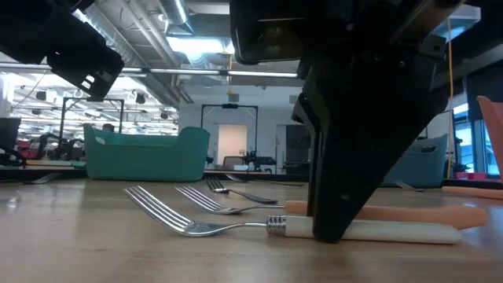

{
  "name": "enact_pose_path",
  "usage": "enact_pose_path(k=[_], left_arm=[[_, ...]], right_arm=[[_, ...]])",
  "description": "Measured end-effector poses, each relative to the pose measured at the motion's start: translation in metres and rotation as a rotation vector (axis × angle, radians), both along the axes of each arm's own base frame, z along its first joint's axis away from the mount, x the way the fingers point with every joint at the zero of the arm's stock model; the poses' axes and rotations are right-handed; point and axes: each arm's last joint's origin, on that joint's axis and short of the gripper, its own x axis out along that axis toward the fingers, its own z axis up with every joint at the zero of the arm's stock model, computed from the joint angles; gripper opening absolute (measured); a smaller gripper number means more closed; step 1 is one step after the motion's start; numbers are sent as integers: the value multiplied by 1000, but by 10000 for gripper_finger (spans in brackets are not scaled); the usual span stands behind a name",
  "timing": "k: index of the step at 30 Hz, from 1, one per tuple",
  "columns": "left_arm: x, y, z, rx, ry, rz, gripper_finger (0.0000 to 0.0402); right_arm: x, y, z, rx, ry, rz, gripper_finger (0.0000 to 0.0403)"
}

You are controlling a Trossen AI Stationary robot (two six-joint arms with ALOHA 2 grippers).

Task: Sort silverware by color (type)
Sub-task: Put the white fork into the blue bin

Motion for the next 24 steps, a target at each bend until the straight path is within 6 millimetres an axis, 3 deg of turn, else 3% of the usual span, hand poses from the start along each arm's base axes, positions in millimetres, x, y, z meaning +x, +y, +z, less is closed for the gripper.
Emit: enact_pose_path(k=[9,18,24], left_arm=[[0,0,0,0,0,0,119],[0,0,0,0,0,0,119],[0,0,0,-2,1,-5,119]], right_arm=[[-2,0,12,13,-27,-4,23],[-13,-4,56,16,-95,19,24],[-35,-22,89,-143,-72,-24,25]])
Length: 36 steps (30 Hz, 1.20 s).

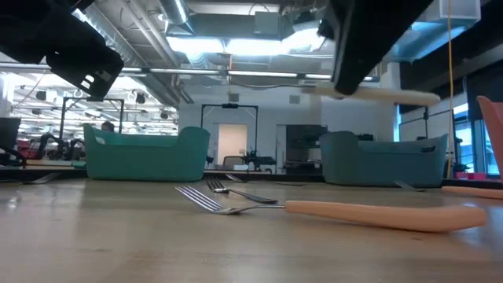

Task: Sort silverware by color (type)
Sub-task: Put the white fork into the blue bin

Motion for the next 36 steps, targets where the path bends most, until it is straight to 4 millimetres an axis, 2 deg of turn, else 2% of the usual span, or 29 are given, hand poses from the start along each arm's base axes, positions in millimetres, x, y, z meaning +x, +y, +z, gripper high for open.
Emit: enact_pose_path(k=[4,8,10,15,20,25,28,36], left_arm=[[0,0,0,0,0,-1,119],[0,0,0,-1,0,0,119],[0,0,0,-10,3,5,119],[0,0,0,-16,4,9,119],[0,0,0,-16,4,9,119],[0,0,0,-15,4,10,119],[0,0,0,-13,3,11,119],[1,2,0,-10,2,22,119]], right_arm=[[-18,-19,24,-153,10,-47,25],[-35,-50,44,-370,48,-147,25],[-40,-67,54,-422,68,-196,25],[-51,-110,77,-452,70,-297,26],[-79,-157,87,-443,80,-412,26],[-112,-202,81,-423,61,-552,26],[-127,-230,71,-417,22,-629,26],[-146,-300,16,-486,10,-671,26]])
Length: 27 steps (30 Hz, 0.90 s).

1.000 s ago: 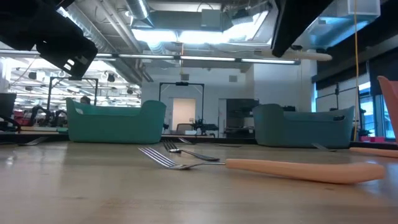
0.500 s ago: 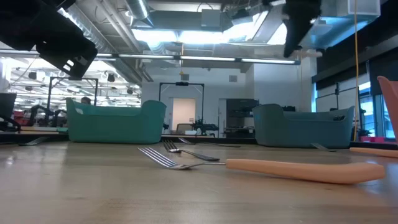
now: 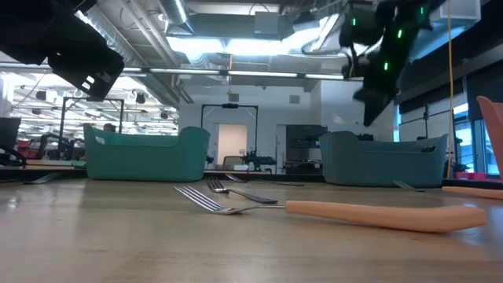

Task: Sort silverware by color (type)
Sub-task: Put the white fork into the blue bin

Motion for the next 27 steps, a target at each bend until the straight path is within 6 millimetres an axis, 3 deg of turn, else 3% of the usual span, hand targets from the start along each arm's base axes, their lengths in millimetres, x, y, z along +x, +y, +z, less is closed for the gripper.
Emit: enact_pose_path(k=[4,8,16,22,27], left_arm=[[1,2,0,0,-1,11,119],[2,3,0,1,-1,19,119],[3,6,0,12,-4,28,119],[3,5,0,23,-6,15,119],[6,9,2,18,-28,58,119]], right_arm=[[-9,-26,-21,-27,-22,-55,26],[-18,-39,-30,-4,-56,-93,26],[-28,-43,-46,114,-107,-103,26],[-27,-44,-44,78,-113,-124,29],[-28,-45,-41,25,-97,-147,83]])
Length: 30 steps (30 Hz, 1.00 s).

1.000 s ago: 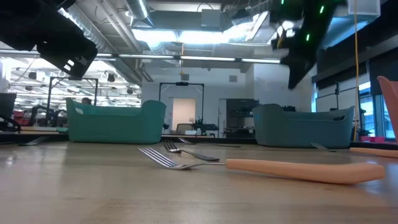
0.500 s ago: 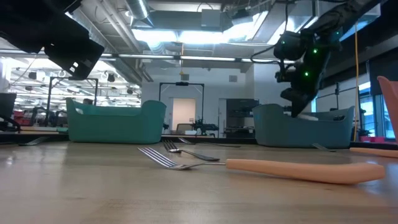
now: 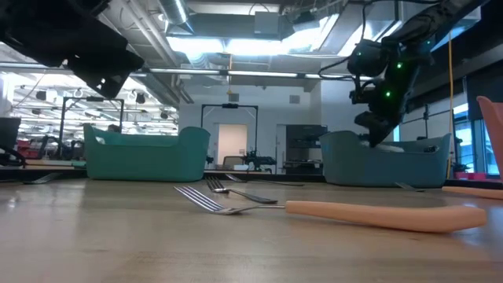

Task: Sort silverware by color (type)
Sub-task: Put the white fork into the blue bin

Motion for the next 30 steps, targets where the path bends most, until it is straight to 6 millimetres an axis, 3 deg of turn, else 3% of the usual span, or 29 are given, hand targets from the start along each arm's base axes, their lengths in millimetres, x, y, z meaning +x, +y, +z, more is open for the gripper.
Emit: enact_pose_path(k=[6,11,15,21,30], left_arm=[[3,6,-1,4,5,28,134],[10,6,4,24,60,12,179],[18,0,16,99,155,-15,200],[23,-8,39,138,320,-7,199],[8,-26,57,-81,543,110,198]], right_arm=[[-1,17,22,-68,-73,68,171],[-3,45,49,-168,-189,174,210],[5,76,66,-178,-345,346,218],[26,122,75,-177,-499,573,214],[57,187,60,-151,-553,809,214]])
